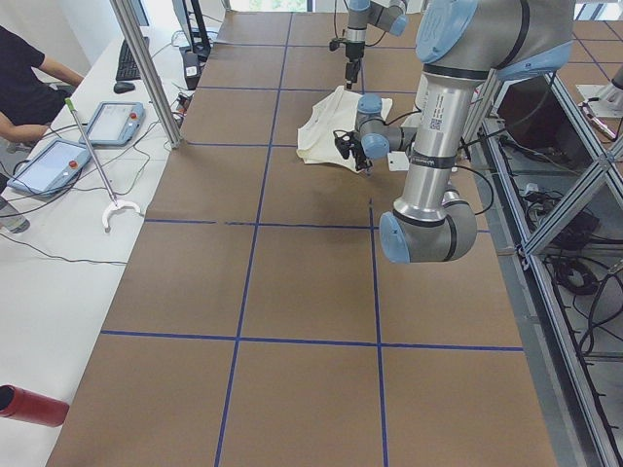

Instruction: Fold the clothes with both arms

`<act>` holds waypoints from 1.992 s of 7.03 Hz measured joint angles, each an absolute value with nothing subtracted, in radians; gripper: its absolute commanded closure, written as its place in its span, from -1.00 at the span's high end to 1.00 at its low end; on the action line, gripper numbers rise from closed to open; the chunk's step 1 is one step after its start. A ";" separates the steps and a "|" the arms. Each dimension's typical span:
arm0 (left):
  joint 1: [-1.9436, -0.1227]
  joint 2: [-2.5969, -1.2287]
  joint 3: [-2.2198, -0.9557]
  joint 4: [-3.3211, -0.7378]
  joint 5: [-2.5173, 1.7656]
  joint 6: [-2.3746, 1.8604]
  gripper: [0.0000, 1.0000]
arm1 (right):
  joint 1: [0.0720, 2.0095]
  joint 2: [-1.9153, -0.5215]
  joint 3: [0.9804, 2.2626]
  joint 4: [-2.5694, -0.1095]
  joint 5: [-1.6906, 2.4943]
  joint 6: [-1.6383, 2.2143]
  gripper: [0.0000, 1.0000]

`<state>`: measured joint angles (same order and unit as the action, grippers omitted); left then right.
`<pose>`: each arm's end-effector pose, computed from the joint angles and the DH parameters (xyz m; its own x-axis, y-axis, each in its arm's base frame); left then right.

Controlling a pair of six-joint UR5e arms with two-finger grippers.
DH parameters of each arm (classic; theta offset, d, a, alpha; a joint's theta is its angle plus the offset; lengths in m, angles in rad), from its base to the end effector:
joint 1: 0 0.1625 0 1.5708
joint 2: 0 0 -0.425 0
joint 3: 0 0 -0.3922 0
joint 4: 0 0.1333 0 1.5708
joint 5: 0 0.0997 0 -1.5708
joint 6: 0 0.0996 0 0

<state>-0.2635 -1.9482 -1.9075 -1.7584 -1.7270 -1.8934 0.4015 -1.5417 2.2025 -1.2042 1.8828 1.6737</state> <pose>0.5409 -0.2679 0.2835 0.5238 -0.4657 -0.7133 0.3221 0.8835 -0.3402 -0.3784 -0.2723 0.3103 0.4601 0.3015 0.8351 -0.1783 0.9528 -0.2458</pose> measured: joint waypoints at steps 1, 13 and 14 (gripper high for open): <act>-0.309 -1.965 -1.906 -1.721 -1.727 -1.884 -1.00 | 0.404 -1.540 2.204 -1.204 1.885 1.674 1.00; -0.730 -2.466 -0.976 -2.221 -1.623 -1.493 0.99 | 0.445 -1.522 2.173 -1.204 1.876 1.673 1.00; -0.741 -2.463 -0.972 -2.226 -1.619 -1.471 1.00 | 0.445 -1.520 2.171 -1.204 1.876 1.672 1.00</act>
